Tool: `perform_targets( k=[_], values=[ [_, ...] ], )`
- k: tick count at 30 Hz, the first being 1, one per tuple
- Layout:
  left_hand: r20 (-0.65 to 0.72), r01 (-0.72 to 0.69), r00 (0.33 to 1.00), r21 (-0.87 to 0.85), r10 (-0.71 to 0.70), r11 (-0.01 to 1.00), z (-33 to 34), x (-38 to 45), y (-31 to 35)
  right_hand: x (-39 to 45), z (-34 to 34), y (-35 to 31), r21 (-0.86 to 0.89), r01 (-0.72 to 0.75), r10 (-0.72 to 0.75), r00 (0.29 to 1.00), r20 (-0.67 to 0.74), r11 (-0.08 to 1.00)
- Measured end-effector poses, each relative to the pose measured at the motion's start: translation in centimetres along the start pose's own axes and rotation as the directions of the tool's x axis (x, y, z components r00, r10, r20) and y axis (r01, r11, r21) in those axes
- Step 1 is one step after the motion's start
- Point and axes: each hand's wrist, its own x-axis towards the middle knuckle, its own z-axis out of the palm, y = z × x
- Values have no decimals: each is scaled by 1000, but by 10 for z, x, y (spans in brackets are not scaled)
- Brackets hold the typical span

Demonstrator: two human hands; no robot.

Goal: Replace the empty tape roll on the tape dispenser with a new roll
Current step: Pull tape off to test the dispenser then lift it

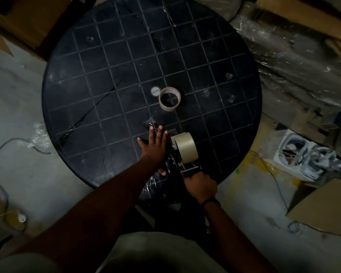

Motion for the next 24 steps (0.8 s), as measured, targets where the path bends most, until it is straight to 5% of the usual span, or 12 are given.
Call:
perform_targets(
  k=[14, 20, 24],
  values=[
    [-37, 29, 999, 37, -28, 999, -1, -8, 9, -76, 66, 124, -220, -77, 90, 995, 47, 973],
    [-221, -45, 972, 168, 83, 985, 3, -2, 19, -61, 59, 123, 186, -74, 58, 994, 89, 980],
    [-157, -147, 970, 233, 186, 961, 8, -1, 34, -58, 48, 119, 271, -31, 15, 998, 62, 962]
  ],
)
